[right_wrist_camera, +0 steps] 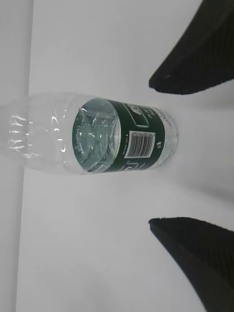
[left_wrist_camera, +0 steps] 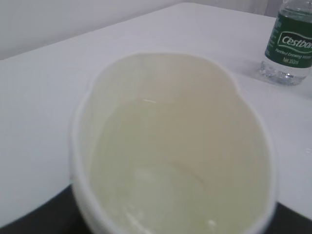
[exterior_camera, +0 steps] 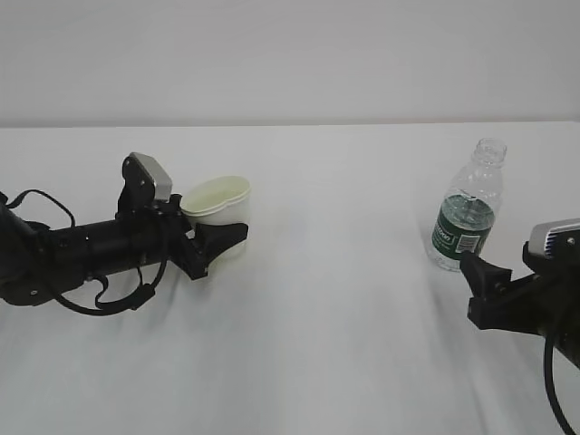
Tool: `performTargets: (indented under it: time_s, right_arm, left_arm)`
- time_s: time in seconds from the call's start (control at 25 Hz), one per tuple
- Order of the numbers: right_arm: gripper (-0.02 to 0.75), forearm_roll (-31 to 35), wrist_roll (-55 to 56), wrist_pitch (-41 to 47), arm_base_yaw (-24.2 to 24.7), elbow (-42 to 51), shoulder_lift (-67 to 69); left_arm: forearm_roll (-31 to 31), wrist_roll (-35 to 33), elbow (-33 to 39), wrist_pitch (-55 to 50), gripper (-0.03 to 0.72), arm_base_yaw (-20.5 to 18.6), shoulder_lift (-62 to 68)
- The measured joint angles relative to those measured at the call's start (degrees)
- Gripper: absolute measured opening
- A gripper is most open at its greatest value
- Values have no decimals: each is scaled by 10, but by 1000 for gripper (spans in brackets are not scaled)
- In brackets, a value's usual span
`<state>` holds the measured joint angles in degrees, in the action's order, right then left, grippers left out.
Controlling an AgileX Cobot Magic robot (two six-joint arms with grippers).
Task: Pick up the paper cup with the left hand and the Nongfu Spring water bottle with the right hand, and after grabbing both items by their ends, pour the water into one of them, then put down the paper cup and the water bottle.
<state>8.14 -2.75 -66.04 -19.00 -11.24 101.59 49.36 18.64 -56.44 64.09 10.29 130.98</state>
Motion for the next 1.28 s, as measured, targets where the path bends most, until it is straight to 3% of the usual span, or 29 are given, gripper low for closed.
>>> performTargets:
  time_s: [0.4, 1.28]
  right_arm:
    - [589, 2, 0, 0, 0, 0, 0]
    - [588, 2, 0, 0, 0, 0, 0]
  left_arm:
    - [-28, -33, 33, 1, 413, -10, -3]
    - [-43, -69, 33, 1, 412, -12, -4]
